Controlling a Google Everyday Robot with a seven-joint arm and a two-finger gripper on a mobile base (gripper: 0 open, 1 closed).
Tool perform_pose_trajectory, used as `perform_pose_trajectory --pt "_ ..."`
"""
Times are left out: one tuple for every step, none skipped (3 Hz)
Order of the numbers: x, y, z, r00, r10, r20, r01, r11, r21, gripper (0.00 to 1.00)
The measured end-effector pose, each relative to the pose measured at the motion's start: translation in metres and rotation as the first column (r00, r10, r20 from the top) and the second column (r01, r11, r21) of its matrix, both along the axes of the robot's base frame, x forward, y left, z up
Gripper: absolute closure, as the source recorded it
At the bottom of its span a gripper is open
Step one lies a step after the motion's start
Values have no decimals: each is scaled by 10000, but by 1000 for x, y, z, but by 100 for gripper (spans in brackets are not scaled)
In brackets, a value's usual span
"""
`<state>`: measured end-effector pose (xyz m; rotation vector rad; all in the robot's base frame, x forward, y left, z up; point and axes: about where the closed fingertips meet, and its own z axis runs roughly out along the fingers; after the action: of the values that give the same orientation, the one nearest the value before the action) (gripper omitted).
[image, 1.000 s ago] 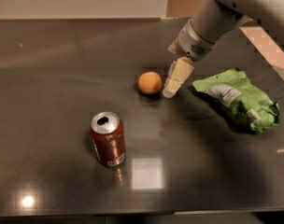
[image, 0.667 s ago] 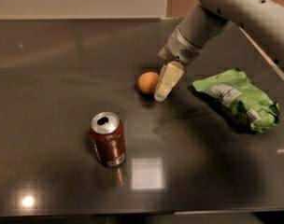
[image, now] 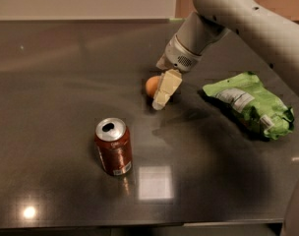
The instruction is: Move orange near coke can
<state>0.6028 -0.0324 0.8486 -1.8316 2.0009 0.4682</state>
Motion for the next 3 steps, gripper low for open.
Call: perform_pose_trajectory --pt "-3 6 1 9998 110 -137 -107 9997 236 23" --pt "-12 10 9 9995 266 -173 -255 9980 576 47" --pt "-22 10 14 9989 407 -244 -389 9969 685 70"
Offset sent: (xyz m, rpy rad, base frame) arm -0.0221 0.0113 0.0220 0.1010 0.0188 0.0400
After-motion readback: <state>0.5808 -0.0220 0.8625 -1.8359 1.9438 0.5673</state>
